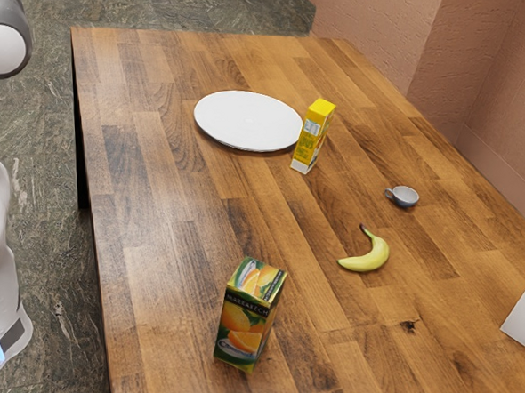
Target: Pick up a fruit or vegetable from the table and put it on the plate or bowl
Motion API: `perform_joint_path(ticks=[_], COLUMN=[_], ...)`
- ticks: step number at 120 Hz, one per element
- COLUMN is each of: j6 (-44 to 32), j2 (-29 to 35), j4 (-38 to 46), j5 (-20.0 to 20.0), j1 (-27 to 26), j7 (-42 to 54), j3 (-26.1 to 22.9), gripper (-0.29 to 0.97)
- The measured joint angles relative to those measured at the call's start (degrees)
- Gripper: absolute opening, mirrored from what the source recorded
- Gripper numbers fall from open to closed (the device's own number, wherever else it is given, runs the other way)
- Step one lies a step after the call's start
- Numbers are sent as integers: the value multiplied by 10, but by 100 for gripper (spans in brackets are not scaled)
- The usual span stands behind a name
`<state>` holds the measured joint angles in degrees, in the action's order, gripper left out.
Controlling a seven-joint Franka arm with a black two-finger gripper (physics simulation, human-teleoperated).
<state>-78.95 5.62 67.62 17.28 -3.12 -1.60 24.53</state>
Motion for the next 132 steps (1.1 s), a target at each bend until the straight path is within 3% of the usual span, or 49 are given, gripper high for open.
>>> perform_joint_path(ticks=[31,42,57,73,86,102,132], j6=[33,37,22,0,-13,-37,-109], j2=[-9,-25,-175,-216,-216,-226,-276], j4=[-4,-8,-6,-6,-12,-19,-11], j5=[14,14,-62,-113,-128,-134,-141], j1=[-14,-2,7,14,-8,-65,-79], j7=[32,37,37,40,40,41,25], j3=[11,-27,-37,-80,-148,-176,-231], gripper=[66,66,66,66,66,66,66])
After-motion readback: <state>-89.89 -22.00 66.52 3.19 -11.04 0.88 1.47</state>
